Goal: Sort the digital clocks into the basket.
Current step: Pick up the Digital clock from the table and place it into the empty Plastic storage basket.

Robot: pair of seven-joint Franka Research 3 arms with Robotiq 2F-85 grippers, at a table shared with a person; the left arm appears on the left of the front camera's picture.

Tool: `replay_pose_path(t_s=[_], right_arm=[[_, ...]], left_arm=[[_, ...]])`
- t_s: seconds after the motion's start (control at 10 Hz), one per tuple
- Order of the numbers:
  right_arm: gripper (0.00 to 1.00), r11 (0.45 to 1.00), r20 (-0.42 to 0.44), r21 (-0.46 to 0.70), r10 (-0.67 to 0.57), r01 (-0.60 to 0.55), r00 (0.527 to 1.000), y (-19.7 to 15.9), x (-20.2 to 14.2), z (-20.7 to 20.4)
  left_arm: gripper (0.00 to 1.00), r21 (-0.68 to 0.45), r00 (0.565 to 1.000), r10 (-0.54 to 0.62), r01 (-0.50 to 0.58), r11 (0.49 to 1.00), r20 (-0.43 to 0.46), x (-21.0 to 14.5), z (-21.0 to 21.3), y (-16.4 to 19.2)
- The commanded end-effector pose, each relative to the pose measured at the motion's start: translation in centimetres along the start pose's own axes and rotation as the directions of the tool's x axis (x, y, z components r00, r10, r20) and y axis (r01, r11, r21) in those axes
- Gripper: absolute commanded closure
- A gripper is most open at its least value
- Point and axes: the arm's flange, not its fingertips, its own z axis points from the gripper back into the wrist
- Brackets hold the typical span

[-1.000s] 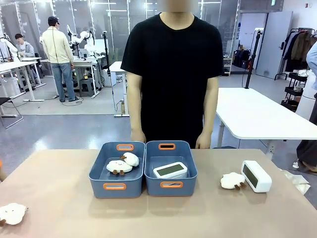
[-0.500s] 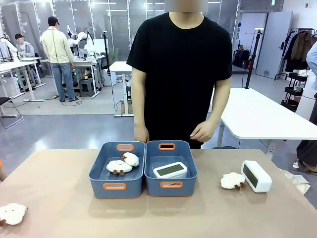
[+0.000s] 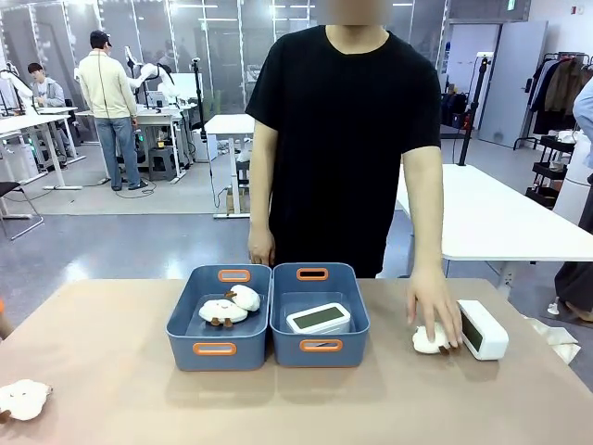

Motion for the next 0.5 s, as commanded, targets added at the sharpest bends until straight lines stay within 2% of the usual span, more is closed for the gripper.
replay_pose_path(t_s=[0.0, 0.4], right_arm=[[0.00, 1.000, -0.001, 0.009, 0.007, -0.007, 1.000, 0.11, -0.02, 0.05], [0.00, 1.000, -0.001, 0.009, 0.007, -0.007, 1.000, 0.11, -0.02, 0.05]], left_arm=[[0.09, 0.027, 1.000, 0.000, 0.000, 1.000, 0.009, 0.11, -0.36, -0.40], [0.09, 0.027, 1.000, 0.000, 0.000, 1.000, 0.009, 0.11, -0.36, -0.40]])
